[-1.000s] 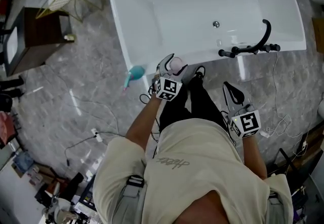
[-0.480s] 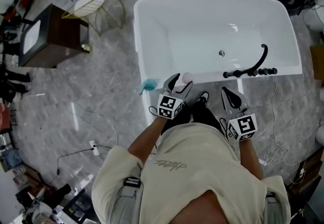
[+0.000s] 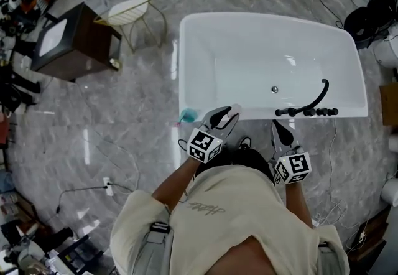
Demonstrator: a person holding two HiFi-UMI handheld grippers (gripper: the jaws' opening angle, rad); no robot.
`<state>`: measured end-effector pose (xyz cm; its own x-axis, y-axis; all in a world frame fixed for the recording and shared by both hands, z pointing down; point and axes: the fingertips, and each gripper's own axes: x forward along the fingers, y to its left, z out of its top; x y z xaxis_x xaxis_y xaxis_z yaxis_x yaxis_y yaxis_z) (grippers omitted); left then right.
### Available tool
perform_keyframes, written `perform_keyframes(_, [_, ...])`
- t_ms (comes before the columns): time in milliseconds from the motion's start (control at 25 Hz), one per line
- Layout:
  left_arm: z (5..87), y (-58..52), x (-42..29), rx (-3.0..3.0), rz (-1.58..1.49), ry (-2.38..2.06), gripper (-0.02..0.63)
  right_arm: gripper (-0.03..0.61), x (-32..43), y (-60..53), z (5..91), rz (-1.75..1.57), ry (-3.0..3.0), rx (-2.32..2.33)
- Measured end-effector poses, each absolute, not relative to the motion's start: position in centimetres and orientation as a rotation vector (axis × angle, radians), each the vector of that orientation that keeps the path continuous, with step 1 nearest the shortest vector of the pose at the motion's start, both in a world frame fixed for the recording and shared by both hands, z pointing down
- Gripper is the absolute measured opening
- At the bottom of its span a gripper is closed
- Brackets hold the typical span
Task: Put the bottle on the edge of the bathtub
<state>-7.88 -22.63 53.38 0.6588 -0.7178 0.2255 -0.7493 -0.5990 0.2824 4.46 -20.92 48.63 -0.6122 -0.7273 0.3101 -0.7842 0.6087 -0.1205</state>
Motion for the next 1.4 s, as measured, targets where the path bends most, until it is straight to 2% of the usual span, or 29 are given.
perform_keyframes(360, [48.8, -24.1, -9.9, 2.503, 0.178, -1.375, 0.017, 0.0, 4.3, -23.4, 44.2, 0.24, -2.721, 1.221])
perform_keyframes(600, [45.8, -25.2, -7.8, 2.556, 0.234, -1.465, 0.018, 0.0, 7.1, -25.1, 41.0, 0.175, -2.778, 1.261])
perform_keyframes(1080, [35.0, -25.7, -9.1, 2.508, -0.025, -1.632, 0.018, 0.0, 7.1, -26.0, 35.6, 0.007, -2.902, 1.211])
perform_keyframes(1400, [36.7, -25.4, -12.1, 2.454, 0.067, -1.833, 0.017, 0.0, 5.5, -25.8, 34.7, -0.044, -2.937, 1.142])
